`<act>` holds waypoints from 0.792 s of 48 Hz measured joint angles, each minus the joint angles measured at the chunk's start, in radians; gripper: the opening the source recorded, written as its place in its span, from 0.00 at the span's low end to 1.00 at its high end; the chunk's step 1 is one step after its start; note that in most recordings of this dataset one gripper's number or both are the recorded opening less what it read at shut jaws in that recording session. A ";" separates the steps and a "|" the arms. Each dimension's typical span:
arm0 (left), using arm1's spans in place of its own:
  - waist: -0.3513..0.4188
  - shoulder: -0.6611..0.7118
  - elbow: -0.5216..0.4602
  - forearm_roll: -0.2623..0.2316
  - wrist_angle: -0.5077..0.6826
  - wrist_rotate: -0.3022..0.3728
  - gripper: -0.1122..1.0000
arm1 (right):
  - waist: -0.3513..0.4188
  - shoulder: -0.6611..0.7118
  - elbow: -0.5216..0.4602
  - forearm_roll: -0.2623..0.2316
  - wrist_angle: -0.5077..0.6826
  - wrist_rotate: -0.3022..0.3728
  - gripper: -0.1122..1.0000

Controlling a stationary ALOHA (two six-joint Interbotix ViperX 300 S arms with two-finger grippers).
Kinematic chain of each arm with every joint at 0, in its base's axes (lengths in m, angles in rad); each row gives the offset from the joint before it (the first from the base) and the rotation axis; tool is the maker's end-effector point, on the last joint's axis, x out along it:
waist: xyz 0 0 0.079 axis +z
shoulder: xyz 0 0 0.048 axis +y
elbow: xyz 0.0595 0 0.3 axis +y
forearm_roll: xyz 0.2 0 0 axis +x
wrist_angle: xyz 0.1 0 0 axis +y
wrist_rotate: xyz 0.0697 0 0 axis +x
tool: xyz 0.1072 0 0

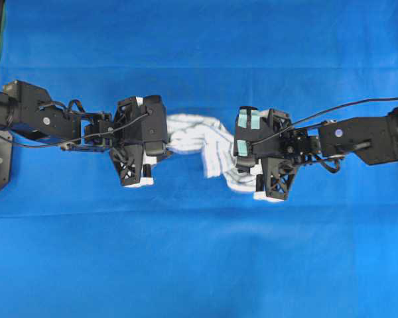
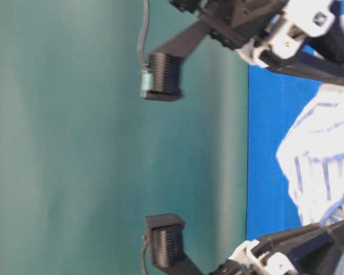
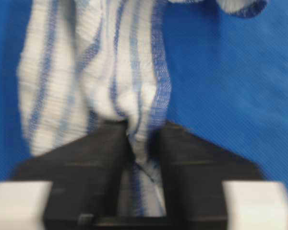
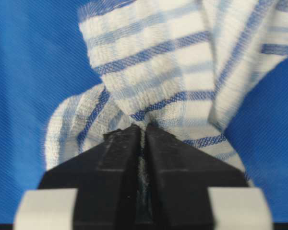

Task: Lift the towel with both arms.

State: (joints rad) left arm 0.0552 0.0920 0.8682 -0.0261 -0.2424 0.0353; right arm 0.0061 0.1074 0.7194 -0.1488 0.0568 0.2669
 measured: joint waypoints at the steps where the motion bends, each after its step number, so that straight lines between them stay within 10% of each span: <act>1: 0.000 -0.011 0.000 0.000 0.005 -0.002 0.13 | 0.000 -0.009 0.000 0.000 0.000 0.000 0.13; 38: -0.002 -0.595 -0.224 0.000 0.422 -0.002 0.11 | -0.008 -0.531 -0.184 -0.040 0.385 -0.012 0.13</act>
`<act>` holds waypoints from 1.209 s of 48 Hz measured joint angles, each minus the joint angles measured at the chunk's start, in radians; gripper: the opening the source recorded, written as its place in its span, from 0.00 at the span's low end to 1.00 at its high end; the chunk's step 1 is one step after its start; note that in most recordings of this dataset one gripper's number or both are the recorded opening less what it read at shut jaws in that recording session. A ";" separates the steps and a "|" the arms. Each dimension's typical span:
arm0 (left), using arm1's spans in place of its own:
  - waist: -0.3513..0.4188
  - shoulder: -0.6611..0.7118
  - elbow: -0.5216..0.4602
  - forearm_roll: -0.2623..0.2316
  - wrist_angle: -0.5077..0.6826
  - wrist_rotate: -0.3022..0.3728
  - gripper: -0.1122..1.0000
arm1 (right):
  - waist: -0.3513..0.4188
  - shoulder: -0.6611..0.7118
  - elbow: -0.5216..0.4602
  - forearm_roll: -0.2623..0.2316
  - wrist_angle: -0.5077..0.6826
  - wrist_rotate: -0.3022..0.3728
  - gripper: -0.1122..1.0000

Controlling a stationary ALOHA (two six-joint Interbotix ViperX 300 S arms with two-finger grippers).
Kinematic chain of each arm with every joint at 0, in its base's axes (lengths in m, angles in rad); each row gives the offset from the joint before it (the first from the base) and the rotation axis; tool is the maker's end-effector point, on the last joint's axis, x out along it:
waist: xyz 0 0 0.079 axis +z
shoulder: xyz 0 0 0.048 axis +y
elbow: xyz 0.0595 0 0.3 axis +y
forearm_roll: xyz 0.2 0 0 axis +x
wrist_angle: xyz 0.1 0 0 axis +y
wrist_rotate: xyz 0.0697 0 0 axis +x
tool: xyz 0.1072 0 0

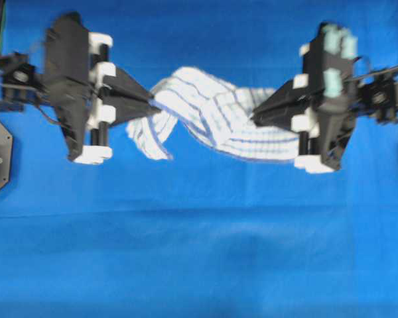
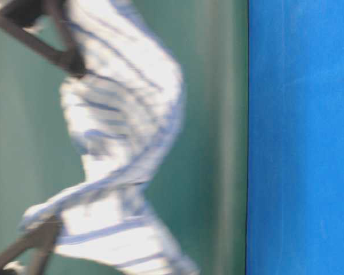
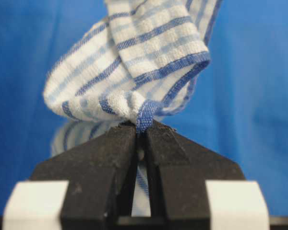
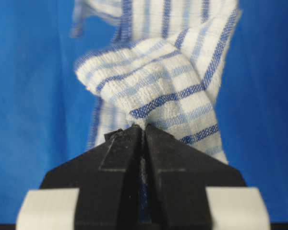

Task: Lift the towel with both arms.

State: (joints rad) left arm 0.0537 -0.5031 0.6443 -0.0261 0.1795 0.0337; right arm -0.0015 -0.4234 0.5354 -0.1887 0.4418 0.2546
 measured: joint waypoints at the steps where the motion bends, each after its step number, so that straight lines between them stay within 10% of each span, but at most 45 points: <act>1: 0.002 -0.005 -0.011 0.000 0.014 0.000 0.11 | 0.000 -0.008 -0.009 -0.002 0.009 0.000 0.13; 28: 0.009 -0.037 -0.255 0.000 0.153 0.003 0.11 | -0.005 -0.051 -0.244 -0.037 0.117 -0.048 0.13; 53: 0.009 -0.038 -0.281 0.000 0.183 0.005 0.12 | -0.005 -0.072 -0.256 -0.037 0.146 -0.081 0.14; 58: 0.009 -0.049 -0.281 0.000 0.184 0.006 0.26 | -0.005 -0.084 -0.256 -0.037 0.146 -0.074 0.20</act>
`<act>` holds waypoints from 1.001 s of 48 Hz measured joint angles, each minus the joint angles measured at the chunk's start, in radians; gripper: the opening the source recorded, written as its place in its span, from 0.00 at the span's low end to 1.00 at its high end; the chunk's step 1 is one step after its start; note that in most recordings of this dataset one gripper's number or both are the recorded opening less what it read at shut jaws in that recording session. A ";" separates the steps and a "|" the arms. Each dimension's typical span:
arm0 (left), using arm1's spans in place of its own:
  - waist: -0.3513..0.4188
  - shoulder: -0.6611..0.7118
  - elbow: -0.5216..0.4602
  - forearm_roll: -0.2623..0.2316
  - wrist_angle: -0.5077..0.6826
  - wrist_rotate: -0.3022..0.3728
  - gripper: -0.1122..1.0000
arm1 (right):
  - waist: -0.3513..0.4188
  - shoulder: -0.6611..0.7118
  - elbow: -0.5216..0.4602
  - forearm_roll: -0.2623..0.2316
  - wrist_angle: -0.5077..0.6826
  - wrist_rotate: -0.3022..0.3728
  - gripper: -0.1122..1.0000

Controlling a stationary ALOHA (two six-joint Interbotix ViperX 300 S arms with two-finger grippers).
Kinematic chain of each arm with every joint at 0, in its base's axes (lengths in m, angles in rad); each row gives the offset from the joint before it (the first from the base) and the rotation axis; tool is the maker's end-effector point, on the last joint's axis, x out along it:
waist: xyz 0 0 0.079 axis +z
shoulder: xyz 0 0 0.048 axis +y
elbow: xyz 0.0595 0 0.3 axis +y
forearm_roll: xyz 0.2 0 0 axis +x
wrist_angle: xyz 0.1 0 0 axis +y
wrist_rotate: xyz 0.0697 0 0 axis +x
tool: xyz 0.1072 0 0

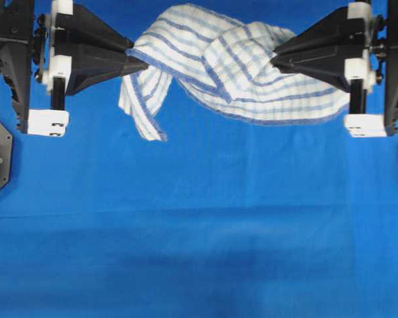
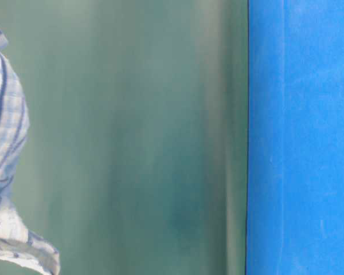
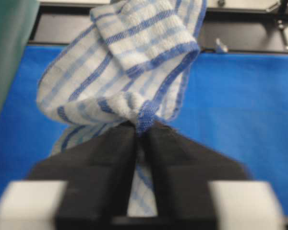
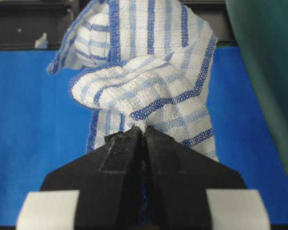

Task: Lift the towel with both arms.

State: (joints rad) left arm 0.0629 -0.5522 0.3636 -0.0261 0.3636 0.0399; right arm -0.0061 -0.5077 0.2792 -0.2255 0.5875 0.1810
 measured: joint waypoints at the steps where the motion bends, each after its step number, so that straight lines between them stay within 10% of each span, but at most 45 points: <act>1: 0.000 -0.003 0.002 0.000 0.000 0.000 0.31 | 0.000 -0.002 0.000 0.000 0.000 0.000 0.25; 9: -0.002 -0.044 0.017 0.000 -0.021 0.000 0.77 | 0.000 -0.009 0.000 0.000 0.000 0.000 0.67; 14: 0.000 -0.064 0.028 0.000 -0.029 0.000 0.92 | 0.000 -0.009 0.000 -0.005 0.002 -0.003 0.67; 48: -0.012 0.067 0.359 0.000 -0.249 -0.005 0.91 | 0.008 0.112 0.265 -0.012 -0.075 0.054 0.67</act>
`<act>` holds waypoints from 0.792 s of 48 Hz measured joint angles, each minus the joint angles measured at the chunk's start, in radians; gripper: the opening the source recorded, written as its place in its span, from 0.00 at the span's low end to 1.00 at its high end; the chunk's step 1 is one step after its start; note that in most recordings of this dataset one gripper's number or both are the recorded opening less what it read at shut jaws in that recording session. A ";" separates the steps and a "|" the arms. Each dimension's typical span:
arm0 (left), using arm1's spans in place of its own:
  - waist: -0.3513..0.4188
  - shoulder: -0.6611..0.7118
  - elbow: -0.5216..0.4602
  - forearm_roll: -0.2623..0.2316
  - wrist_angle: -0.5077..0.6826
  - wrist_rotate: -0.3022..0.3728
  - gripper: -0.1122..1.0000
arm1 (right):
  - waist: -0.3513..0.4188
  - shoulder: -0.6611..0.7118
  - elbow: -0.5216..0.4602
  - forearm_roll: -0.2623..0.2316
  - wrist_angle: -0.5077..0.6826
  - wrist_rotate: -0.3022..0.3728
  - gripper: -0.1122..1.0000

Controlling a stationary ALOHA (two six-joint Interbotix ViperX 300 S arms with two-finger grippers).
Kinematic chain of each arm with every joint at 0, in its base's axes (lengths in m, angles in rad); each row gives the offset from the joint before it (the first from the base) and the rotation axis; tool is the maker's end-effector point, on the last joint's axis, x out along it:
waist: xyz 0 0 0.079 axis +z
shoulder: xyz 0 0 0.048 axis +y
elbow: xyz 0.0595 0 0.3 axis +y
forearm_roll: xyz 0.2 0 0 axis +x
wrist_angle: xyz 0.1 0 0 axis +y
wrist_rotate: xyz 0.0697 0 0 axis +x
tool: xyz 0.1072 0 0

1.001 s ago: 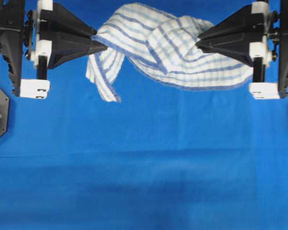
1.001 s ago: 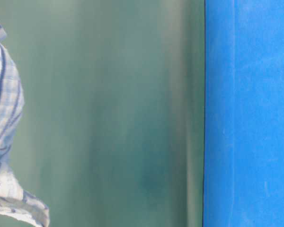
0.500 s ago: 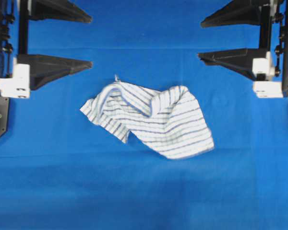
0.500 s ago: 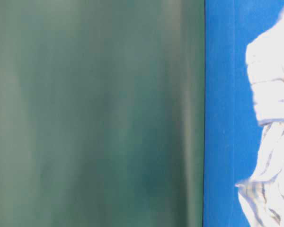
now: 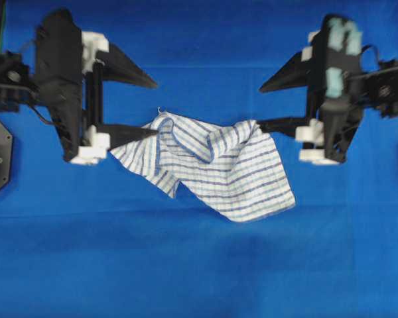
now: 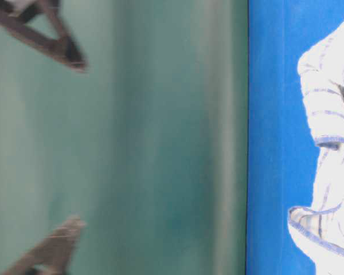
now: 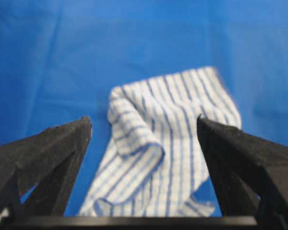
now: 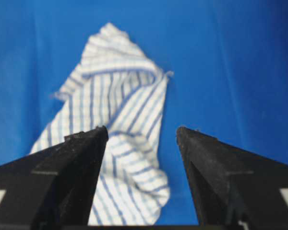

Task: Lift the towel with both arms.

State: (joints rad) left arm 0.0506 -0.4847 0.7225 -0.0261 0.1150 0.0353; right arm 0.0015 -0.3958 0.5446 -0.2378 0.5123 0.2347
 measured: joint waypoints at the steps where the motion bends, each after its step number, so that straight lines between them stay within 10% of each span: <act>1: -0.002 0.008 0.009 0.000 -0.014 0.000 0.91 | 0.003 0.011 0.009 0.000 -0.012 0.002 0.67; 38: -0.003 0.385 0.181 0.000 -0.308 0.005 0.91 | 0.133 0.390 0.123 0.005 -0.354 0.117 0.67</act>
State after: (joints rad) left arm 0.0476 -0.0997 0.9035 -0.0261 -0.1933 0.0399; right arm 0.1350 -0.0061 0.6673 -0.2332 0.1580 0.3513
